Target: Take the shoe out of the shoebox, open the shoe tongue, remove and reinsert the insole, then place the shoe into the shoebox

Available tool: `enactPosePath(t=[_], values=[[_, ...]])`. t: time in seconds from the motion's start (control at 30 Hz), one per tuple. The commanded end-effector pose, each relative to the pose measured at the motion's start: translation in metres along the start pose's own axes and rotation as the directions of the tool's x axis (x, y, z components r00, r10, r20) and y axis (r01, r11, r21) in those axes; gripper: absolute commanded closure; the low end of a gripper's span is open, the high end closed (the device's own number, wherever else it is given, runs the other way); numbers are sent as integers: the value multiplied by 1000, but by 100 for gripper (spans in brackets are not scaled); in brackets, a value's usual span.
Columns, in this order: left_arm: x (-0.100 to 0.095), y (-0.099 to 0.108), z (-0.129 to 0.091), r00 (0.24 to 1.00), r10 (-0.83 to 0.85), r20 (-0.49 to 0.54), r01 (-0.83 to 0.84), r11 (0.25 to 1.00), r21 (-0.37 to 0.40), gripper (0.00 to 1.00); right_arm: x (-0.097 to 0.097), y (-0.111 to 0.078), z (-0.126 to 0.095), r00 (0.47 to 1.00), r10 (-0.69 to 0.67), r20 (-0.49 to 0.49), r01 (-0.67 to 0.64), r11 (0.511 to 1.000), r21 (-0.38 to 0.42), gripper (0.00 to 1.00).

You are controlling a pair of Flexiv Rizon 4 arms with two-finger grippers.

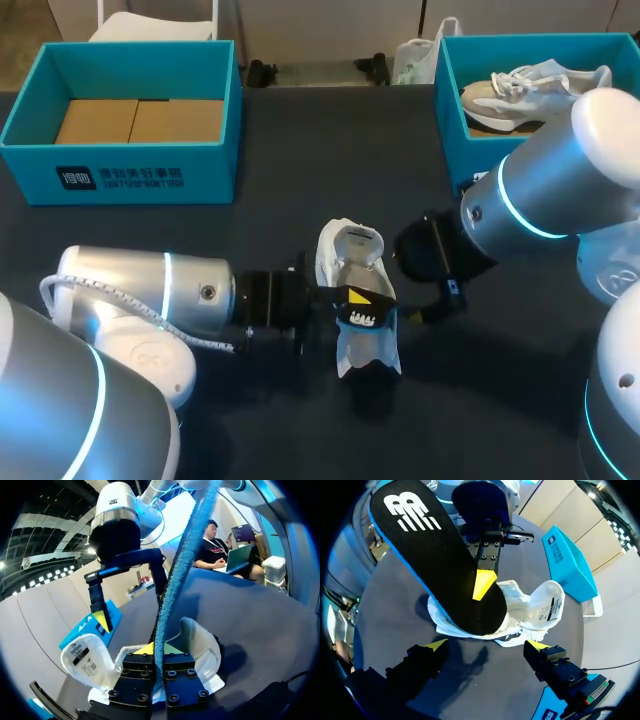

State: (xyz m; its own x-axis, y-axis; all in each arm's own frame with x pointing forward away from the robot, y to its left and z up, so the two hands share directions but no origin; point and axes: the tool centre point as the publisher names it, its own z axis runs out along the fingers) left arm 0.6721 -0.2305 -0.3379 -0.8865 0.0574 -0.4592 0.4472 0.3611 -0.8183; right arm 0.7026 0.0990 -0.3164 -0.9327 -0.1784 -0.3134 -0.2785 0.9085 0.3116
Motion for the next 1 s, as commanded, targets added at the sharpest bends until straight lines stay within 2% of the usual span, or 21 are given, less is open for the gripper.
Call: enactPosePath(t=[0.03, 0.33, 0.37, 0.4, 0.43, 0.6, 0.73, 0.87, 0.9, 0.93, 1.0], values=[[-4, 7, 12, 1000, -13, 6, 13, 1000, -25, 100, 1, 0, 0, 1000, 0, 2, 0, 1000, 1, 0], [-11, 20, 15, 999, -28, 26, 29, 998, -53, 100, 1, 0, 0, 1000, 0, 2, 0, 1000, 1, 0], [-10, 19, 14, 999, -30, 25, 32, 998, -52, 91, 1, 0, 0, 1000, 0, 2, 0, 1000, 1, 0], [-10, 17, 12, 999, -31, 25, 32, 998, -51, 65, 1, 0, 0, 1000, 0, 2, 0, 1000, 1, 0], [-9, 15, 10, 999, -29, 22, 30, 999, -45, 53, 1, 0, 0, 1000, 0, 2, 0, 1000, 1, 0], [-8, 4, 0, 999, -45, 25, 46, 999, -19, 44, 1, 0, 0, 1000, 0, 2, 0, 1000, 1, 0], [-8, -4, -6, 999, -41, 28, 41, 999, -9, 52, 1, 0, 0, 1000, 0, 2, 0, 1000, 1, 0], [-5, -5, -3, 1000, -12, 10, 12, 1000, -8, 53, 1, 0, 0, 1000, 0, 2, 0, 1000, 1, 0], [-5, -4, -2, 1000, -13, 9, 13, 1000, -9, 57, 1, 0, 0, 1000, 0, 2, 0, 1000, 1, 0], [-5, -2, 0, 1000, -8, 2, 8, 1000, -12, 66, 1, 0, 0, 1000, 0, 2, 0, 1000, 1, 0], [-5, 0, 4, 1000, 9, -1, -9, 1000, -18, 100, 1, 0, 0, 1000, 0, 2, 0, 1000, 1, 0]])
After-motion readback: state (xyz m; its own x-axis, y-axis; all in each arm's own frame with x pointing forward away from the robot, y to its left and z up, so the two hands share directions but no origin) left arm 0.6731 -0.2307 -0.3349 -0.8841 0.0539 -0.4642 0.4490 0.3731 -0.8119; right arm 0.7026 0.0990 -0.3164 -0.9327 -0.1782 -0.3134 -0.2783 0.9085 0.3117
